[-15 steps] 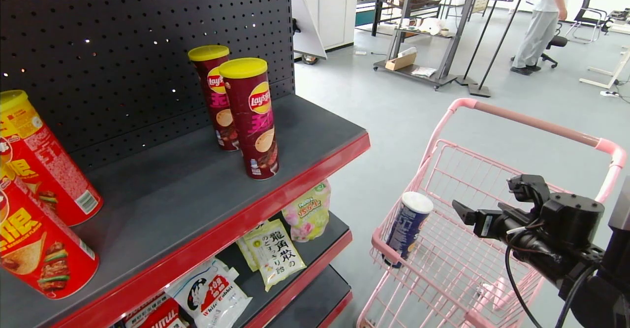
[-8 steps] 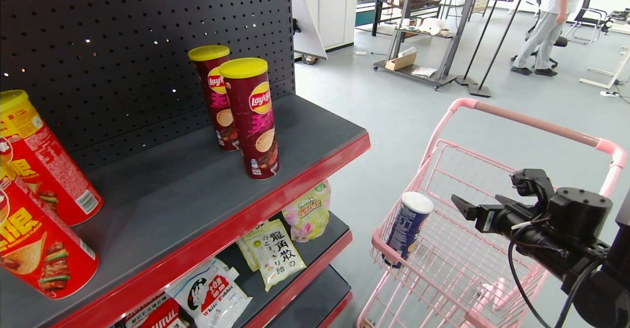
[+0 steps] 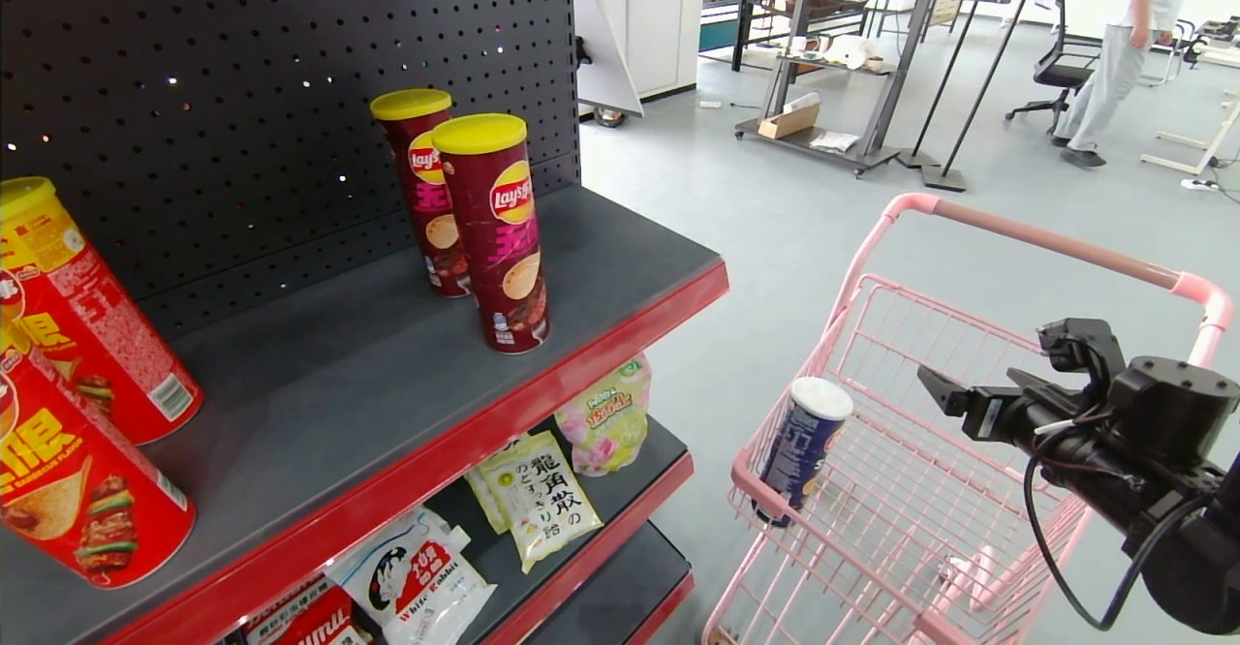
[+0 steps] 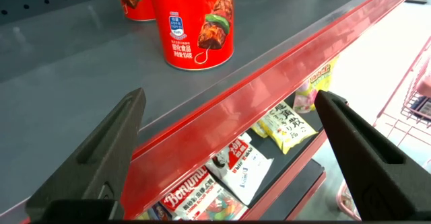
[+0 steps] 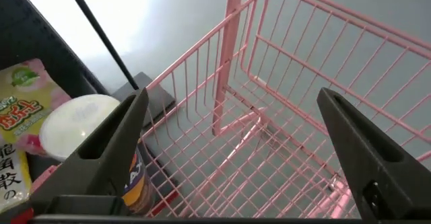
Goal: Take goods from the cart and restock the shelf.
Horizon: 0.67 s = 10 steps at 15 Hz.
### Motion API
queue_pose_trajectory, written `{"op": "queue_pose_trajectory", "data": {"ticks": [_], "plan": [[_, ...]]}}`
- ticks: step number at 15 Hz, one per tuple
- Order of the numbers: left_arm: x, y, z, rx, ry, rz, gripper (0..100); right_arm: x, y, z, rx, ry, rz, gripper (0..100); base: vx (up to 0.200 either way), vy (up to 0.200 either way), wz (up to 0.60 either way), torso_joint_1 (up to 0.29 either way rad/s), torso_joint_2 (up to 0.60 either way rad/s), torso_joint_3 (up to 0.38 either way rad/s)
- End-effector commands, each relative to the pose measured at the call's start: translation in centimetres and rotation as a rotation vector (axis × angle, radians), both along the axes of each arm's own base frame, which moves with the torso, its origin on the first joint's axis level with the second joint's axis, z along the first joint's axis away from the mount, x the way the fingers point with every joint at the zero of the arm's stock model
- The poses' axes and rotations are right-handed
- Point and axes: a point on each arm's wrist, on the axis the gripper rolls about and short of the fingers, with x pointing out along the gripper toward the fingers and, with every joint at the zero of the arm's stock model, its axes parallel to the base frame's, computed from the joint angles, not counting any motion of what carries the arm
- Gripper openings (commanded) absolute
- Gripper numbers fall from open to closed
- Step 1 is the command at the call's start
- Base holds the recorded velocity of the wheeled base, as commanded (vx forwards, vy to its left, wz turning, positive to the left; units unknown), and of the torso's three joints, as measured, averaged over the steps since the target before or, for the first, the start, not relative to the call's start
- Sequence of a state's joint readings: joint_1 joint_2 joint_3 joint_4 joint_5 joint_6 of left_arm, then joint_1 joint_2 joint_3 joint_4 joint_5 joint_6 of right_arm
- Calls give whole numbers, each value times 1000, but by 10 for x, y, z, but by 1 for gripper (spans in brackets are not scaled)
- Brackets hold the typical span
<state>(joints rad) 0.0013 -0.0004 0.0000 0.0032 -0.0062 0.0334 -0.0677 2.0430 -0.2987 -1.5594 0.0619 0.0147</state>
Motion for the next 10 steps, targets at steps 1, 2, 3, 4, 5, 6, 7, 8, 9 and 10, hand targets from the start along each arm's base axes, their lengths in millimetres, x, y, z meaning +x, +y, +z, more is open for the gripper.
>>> {"op": "queue_pose_trajectory", "data": {"ticks": [1,2,3,4,5,6,7,8,9,10], "plan": [[0,0,0,0,0,0,100,1,-6,6,3,5,1,100,0,0,0,0,0,0],[0,0,0,0,0,0,100,3,-17,15,20,68,6,100,0,0,0,0,0,0],[0,0,0,0,2,0,100,6,-19,18,23,74,12,100,0,0,0,0,0,0],[0,0,0,0,2,0,100,10,-20,20,36,86,38,100,0,0,0,0,0,0],[0,0,0,0,0,0,100,7,-21,16,57,125,88,100,0,0,0,0,0,0],[0,0,0,0,0,0,100,5,-21,14,65,149,121,100,0,0,0,0,0,0],[0,0,0,0,2,0,100,-1,-25,10,95,208,271,100,0,0,0,0,0,0],[0,0,0,0,0,0,100,-2,-24,6,130,238,380,100,0,0,0,0,0,0],[0,0,0,0,0,-1,100,-2,-24,4,138,246,426,100,0,0,0,0,0,0],[0,0,0,0,0,0,100,3,-26,-6,87,245,532,100,0,0,0,0,0,0]]}}
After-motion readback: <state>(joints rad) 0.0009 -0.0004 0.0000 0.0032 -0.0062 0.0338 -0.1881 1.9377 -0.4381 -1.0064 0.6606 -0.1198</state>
